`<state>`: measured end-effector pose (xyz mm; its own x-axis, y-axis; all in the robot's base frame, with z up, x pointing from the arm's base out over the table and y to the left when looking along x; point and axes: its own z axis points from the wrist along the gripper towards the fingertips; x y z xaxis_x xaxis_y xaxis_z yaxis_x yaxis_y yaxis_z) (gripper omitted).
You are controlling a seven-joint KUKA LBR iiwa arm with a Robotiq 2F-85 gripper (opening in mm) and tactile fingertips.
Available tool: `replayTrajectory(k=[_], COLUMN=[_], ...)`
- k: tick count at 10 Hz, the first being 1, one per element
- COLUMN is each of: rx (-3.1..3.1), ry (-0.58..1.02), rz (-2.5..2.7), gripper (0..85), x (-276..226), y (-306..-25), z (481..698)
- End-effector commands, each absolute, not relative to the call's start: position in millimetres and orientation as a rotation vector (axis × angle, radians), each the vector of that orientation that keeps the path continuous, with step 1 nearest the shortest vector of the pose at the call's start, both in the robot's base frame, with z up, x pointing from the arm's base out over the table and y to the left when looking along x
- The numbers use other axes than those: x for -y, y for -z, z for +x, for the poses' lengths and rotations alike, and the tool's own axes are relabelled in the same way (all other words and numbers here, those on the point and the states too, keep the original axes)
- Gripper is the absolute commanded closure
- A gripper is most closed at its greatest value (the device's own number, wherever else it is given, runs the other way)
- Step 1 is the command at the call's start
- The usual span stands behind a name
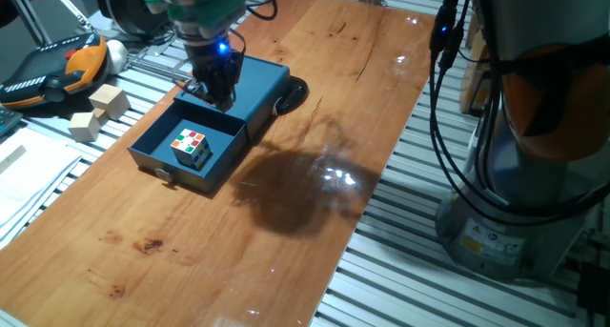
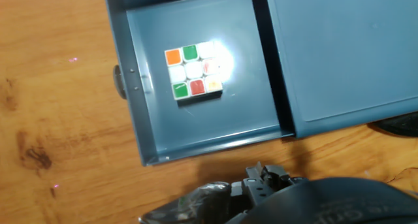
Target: Grasp the handle and close the drawer
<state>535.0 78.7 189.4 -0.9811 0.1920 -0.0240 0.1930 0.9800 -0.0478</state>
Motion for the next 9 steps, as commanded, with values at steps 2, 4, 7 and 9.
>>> replayTrajectory(k=[2,4,7,9], rx=[-3.108,-3.115,-3.111,-3.11], ry=[0.067,0.064,0.046,0.033], rz=[0.312,0.325,0.313,0.31], gripper=[83.0,83.0,83.0,83.0], x=[-80.1,-84.0,-86.1,-86.6], y=[-187.8,-186.0,-182.2,-181.3], z=[536.0,537.1,540.0,540.6])
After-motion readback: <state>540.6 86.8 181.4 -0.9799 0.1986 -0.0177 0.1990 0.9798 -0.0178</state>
